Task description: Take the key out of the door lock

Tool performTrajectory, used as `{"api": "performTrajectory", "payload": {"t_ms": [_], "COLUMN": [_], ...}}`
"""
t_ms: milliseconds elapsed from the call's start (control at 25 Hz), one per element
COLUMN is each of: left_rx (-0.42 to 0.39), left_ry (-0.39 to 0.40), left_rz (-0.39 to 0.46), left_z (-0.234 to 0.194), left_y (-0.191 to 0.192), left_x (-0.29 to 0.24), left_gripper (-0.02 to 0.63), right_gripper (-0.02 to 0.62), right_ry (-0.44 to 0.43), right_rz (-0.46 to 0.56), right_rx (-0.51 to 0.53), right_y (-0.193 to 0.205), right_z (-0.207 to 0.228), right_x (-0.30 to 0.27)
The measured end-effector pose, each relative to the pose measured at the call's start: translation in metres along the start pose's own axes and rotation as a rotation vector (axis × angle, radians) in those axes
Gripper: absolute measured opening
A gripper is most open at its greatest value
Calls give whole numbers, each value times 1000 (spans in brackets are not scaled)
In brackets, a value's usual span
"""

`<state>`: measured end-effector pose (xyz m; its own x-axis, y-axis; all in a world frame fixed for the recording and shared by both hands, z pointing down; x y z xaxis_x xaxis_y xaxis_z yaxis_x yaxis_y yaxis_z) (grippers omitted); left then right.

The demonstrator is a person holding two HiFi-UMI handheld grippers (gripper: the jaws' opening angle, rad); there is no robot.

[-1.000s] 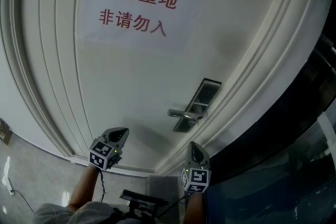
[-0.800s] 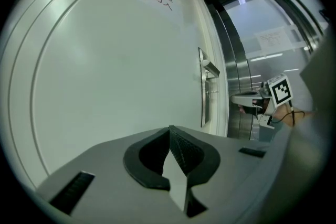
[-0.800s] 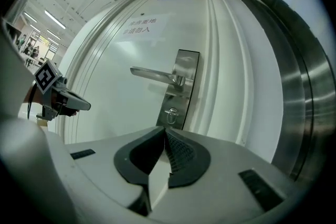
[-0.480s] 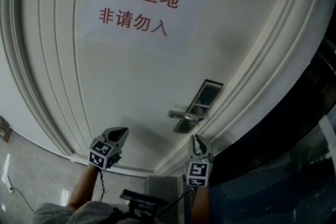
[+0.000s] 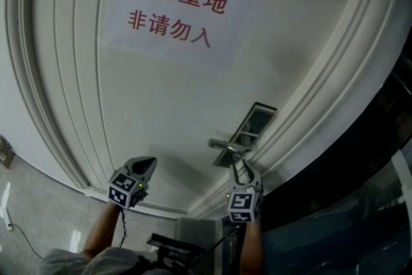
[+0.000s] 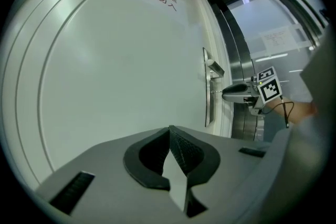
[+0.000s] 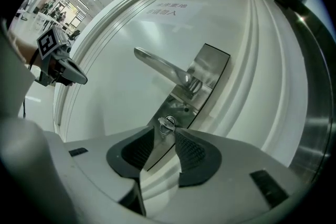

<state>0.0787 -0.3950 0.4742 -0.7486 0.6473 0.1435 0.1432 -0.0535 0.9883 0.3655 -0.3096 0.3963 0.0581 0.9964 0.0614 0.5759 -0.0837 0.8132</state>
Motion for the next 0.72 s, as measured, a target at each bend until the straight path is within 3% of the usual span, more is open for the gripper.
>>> {"api": "performTrajectory", "payload": {"t_ms": [520,720], "left_rx": [23,22], "left_ry": [-37,-43], "left_rz": [8,10], "left_z": [-6,-5], "left_y": [2,1], "left_x": [5,5], "left_gripper": [-8,-8], "right_gripper": [138,137], "right_ry": [-44,-69], "right_rz": [-9,-33], "right_rx": [156,155], "right_y": [-18,-14], "right_z": [2,0], "right_x": [-22,-23]}}
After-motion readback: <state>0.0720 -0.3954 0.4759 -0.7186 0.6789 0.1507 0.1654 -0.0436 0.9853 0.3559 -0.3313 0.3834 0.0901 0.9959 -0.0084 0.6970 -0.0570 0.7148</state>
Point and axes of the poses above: the fingertips, and each gripper's own axes: x backward along the fingers, z to its right, y out of its underside, the point moved 7 cm from there along x, backward along the fingers, and after that the axes turned 14 degrees about z, right-handed, at the moved point
